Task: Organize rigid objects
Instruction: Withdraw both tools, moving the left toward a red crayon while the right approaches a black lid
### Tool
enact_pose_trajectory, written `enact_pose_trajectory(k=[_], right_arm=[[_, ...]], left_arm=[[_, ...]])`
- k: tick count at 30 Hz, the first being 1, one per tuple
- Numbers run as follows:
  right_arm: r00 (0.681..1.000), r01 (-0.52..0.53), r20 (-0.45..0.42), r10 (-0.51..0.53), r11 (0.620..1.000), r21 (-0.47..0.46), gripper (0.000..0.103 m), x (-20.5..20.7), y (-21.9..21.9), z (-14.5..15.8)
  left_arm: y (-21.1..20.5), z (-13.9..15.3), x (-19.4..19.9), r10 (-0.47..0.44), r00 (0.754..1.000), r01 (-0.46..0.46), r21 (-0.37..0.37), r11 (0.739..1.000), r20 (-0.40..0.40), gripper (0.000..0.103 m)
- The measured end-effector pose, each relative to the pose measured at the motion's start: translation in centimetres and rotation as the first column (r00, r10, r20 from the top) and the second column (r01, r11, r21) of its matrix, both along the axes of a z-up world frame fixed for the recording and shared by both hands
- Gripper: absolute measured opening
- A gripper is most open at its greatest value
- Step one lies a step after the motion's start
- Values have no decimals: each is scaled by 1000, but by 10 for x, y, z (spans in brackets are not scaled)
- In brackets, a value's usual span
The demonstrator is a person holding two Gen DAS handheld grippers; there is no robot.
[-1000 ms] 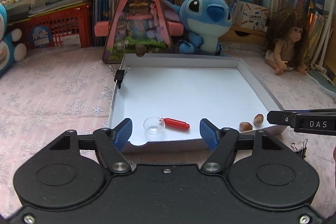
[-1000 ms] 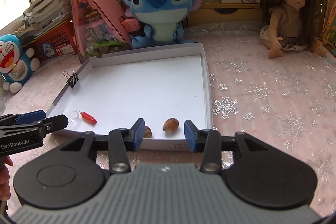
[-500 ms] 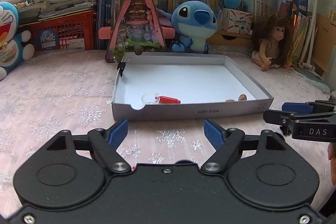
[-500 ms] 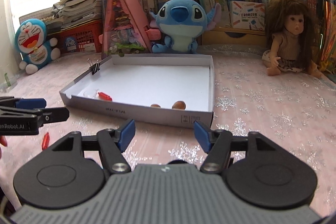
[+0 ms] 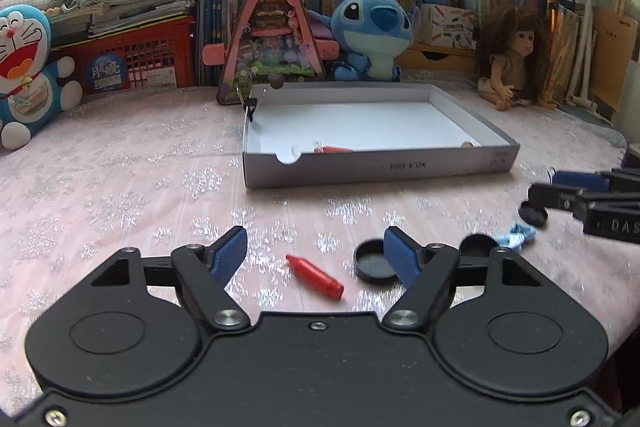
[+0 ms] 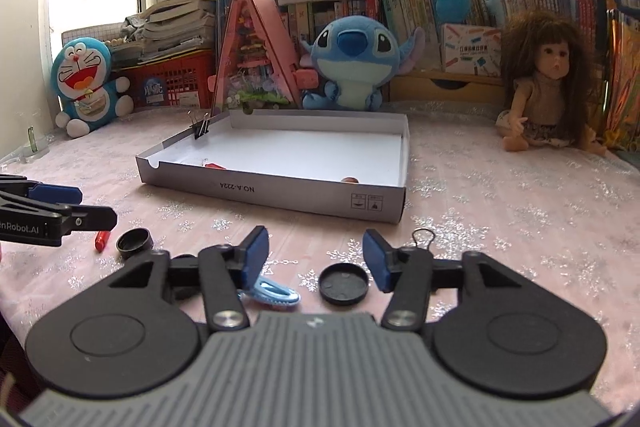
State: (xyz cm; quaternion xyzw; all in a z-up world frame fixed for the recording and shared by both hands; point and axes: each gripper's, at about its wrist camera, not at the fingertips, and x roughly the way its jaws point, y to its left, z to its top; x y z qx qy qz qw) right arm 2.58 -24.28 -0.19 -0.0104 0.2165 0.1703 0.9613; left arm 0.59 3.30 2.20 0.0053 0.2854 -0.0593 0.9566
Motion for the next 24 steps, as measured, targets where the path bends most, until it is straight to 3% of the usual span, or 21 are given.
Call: enact_pose_trajectory(k=[5,15,22,24], right_arm=[[1000,2,-8,-3,999,-50,52,-7,-5,-6],[998,27,-63,-32,996,-82,49,-4,-5,-20],[996,32,-80,-40,994,-100,54,4,1,-21],[995,31,-86,-40,994,-106,61,7,2,-21]], left_arm=[[6,-9,-11,-13,999,13,7,1000,-37,61],[7,-19,-3,23,998,-21,36,999,-55,61],[10,-21,7,60,997,-58,37,998,-53,61],[11,-21,10,53,997,-51,41,998,-47,61]])
